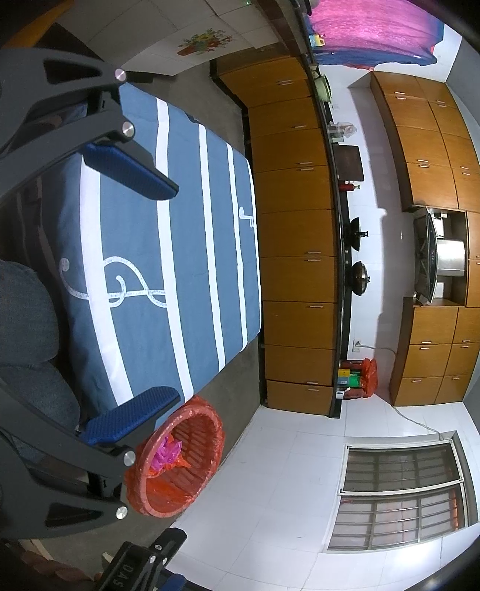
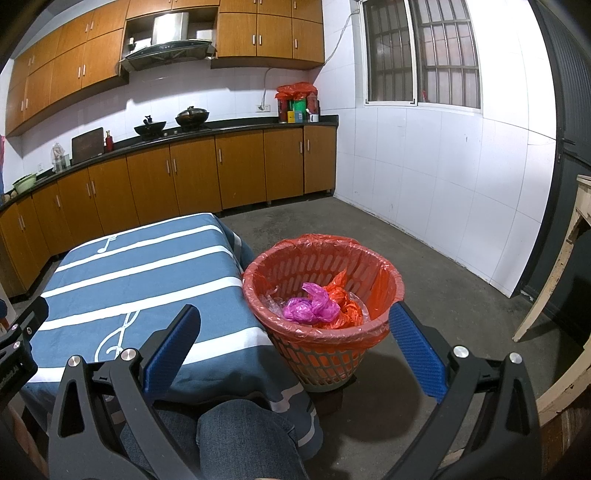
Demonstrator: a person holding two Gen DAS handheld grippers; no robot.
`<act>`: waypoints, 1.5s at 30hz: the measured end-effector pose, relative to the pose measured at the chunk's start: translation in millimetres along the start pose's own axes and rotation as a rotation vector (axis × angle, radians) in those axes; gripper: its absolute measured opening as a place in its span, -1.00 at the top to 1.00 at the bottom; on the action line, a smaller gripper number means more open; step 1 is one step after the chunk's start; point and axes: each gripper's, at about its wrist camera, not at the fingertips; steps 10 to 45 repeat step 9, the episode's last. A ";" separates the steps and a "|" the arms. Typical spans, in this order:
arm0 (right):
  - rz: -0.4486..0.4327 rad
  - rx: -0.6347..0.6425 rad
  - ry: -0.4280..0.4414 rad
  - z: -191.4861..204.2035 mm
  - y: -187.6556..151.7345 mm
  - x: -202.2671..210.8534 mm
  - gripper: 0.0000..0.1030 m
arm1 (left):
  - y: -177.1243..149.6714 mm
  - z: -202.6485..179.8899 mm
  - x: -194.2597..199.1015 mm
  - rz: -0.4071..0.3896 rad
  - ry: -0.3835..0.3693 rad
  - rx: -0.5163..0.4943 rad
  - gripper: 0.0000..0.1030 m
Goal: Collect trash
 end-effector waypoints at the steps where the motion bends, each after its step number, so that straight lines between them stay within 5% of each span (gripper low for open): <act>1: 0.000 0.000 0.000 0.2 0.0 0.1 -0.96 | -0.2 0.3 -0.3 0.002 -0.001 0.001 -0.92; 45: 0.000 0.000 0.000 -0.3 0.4 0.0 -0.96 | 1.9 0.5 -1.0 0.010 -0.006 0.002 -0.92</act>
Point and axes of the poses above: each gripper's, at about its wrist camera, not at the fingertips, and x roughly against the way its jaws point, z to its left, y to its top, and after that the axes turned 2 degrees about x, right-handed
